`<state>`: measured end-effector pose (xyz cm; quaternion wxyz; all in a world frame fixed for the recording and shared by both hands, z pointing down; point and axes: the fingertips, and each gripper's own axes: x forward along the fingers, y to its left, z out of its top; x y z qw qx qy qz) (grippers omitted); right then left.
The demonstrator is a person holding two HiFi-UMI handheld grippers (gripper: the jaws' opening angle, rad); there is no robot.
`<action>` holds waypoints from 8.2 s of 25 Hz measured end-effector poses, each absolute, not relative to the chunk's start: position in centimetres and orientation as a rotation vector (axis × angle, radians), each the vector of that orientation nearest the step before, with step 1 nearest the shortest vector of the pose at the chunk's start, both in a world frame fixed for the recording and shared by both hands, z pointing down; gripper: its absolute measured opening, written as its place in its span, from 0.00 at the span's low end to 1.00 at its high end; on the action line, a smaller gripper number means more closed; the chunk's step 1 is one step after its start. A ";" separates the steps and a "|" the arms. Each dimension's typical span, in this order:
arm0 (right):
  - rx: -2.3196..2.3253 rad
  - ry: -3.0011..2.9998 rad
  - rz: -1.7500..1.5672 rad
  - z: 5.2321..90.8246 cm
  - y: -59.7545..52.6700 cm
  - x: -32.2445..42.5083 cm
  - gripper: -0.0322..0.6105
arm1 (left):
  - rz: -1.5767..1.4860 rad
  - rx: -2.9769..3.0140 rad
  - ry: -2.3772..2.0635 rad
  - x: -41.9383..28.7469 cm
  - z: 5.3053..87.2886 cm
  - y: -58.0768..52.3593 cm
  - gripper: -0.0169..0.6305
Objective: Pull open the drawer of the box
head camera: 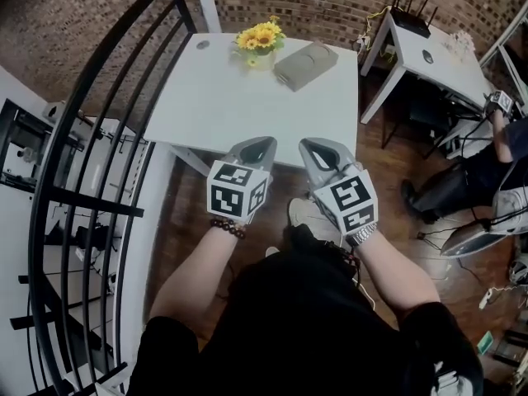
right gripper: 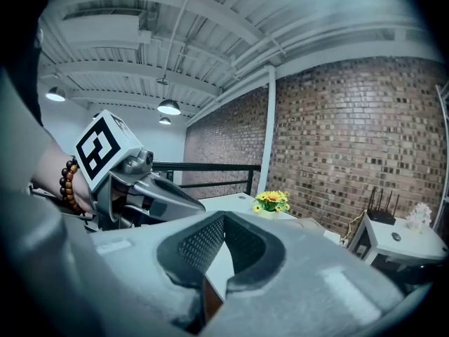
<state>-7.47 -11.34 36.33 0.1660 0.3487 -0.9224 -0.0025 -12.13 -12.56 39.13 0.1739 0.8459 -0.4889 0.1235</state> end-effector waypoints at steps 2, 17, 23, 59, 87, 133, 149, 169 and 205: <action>0.987 -2.630 0.009 37.1 -12.8 -7.5 0.04 | 0.348 2.375 -1.370 -12.1 39.9 -13.9 0.05; 0.864 -2.621 0.148 42.6 -27.4 -7.2 0.04 | 0.332 2.149 -1.310 -11.4 46.6 -29.2 0.05; 0.792 -2.615 0.185 44.2 -31.0 -7.4 0.04 | 0.285 2.023 -1.309 -12.0 49.4 -33.8 0.05; 0.861 -2.423 0.314 50.8 -39.0 -9.0 0.04 | -0.196 1.528 -0.950 -13.6 62.0 -46.1 0.20; 0.868 -2.417 0.319 50.8 -39.5 -8.8 0.04 | -0.260 1.531 -0.903 -13.2 61.5 -46.8 0.12; 0.634 -2.552 0.199 48.1 -33.7 -13.1 0.04 | -0.223 1.368 -1.201 -24.2 62.4 -35.7 0.10; 0.646 -2.562 0.197 48.0 -33.5 -12.5 0.04 | -0.176 1.357 -1.257 -25.2 62.9 -35.2 0.17; 0.707 -2.609 0.163 45.2 -30.9 -8.9 0.04 | 0.054 1.653 -1.474 -22.3 55.0 -32.0 0.05; 1.064 -2.587 -0.007 36.5 -16.1 -6.2 0.04 | 0.339 2.431 -1.344 -10.3 38.6 -17.8 0.05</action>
